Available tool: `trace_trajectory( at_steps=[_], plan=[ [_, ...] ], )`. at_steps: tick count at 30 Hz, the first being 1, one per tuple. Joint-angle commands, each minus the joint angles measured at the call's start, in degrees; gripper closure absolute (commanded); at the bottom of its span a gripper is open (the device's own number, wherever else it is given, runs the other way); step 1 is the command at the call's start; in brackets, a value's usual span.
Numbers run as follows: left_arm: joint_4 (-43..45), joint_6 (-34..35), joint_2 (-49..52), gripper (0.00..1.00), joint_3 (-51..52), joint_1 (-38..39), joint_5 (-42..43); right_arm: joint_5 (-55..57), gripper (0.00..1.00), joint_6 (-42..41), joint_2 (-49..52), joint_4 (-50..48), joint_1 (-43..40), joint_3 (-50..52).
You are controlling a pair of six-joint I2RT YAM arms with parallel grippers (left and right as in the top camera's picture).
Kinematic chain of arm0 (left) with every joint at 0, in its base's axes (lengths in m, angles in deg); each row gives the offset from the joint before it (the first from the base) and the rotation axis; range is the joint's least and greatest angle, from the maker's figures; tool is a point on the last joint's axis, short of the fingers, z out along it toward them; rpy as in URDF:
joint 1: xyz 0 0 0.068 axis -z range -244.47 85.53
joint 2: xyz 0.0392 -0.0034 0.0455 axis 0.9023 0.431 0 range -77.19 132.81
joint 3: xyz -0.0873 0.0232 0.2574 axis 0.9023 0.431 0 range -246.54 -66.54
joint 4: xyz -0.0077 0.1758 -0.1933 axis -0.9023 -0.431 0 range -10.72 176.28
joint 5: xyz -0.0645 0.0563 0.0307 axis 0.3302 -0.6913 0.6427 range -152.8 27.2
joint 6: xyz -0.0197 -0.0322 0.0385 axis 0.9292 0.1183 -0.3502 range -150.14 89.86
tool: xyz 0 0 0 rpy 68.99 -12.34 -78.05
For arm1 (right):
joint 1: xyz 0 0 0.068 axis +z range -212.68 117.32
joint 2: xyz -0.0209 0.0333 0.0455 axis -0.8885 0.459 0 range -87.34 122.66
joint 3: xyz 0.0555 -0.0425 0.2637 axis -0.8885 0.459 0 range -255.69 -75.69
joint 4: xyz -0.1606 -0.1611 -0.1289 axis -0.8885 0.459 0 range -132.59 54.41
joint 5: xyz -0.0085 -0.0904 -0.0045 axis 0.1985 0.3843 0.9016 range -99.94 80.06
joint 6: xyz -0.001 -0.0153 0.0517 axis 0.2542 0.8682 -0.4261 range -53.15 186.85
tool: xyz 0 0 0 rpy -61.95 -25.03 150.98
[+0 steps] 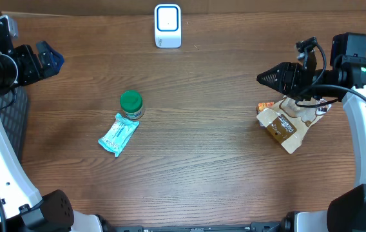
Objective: Scan the item barcode
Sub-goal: 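Carry the pouch right and drop it onto the tissue packs, then move the right gripper left to the teal wipes pack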
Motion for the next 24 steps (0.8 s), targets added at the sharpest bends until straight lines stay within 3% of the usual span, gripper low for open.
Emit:
trace_trajectory(
  at_steps=[1,4,9,17,24],
  plan=[
    [0.0,-1.1,-0.4,0.00,-0.8,0.2,0.4,-0.5,0.38,-0.4,-0.7,0.0,0.8,-1.2],
    [0.1,-1.1,-0.4,0.00,-0.8,0.2,0.4,-0.5,0.33,-0.4,-0.7,-0.1,3.1,-1.2],
    [0.1,-1.1,-0.4,0.00,-0.8,0.2,0.4,-0.7,0.00,-3.4,-0.7,-3.2,8.0,-1.2],
    [0.0,-1.1,-0.4,0.00,-0.8,0.2,0.4,-1.9,0.00,-8.8,-0.5,-13.9,21.7,-1.1],
    [0.0,-1.1,-0.4,0.01,-0.8,0.2,0.5,22.9,0.00,-20.8,1.9,-21.2,40.0,-1.1]
  ],
)
